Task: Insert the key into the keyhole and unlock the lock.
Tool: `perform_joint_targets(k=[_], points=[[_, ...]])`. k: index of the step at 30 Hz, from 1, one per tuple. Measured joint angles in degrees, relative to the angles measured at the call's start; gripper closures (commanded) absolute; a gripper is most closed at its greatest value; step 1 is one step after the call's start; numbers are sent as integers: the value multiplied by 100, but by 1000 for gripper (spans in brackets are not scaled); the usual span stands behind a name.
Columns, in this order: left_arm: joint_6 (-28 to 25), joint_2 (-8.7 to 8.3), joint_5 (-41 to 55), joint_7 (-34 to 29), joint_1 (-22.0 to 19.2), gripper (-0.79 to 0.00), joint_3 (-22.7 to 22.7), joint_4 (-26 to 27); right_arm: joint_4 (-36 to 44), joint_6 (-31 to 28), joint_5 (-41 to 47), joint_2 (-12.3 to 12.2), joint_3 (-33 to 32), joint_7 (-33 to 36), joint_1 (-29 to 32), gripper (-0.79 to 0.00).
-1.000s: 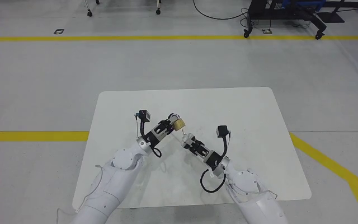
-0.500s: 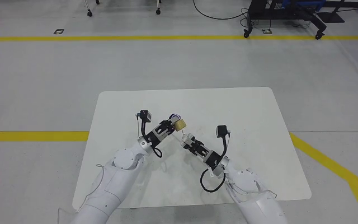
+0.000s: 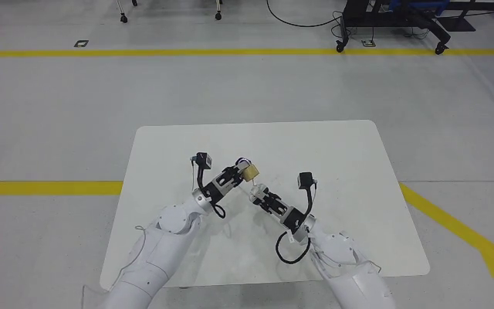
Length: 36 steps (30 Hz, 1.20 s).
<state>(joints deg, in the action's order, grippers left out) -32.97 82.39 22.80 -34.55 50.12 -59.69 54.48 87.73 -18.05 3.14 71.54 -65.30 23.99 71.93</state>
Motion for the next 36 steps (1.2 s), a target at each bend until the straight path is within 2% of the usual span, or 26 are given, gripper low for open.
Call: perform_joint_targets(k=[11, 26, 32, 36], points=[[-105, -5, -325, -20, -60, 0, -23, -89, -32, 97, -48, 7, -10, 76, -26, 0], [31, -101, -157, -897, -172, 0, -245, -243, 4, 13, 96, -44, -94, 835, -18, 0], [52, -213, -271, -1205, -277, 0, -501, -339, 8, 1, 418, -97, -247, 1388, -1, 0], [447, -231, 540, -1789, -238, 0, -615, -274, -38, 65, 364, -156, -307, 2075, -93, 0]])
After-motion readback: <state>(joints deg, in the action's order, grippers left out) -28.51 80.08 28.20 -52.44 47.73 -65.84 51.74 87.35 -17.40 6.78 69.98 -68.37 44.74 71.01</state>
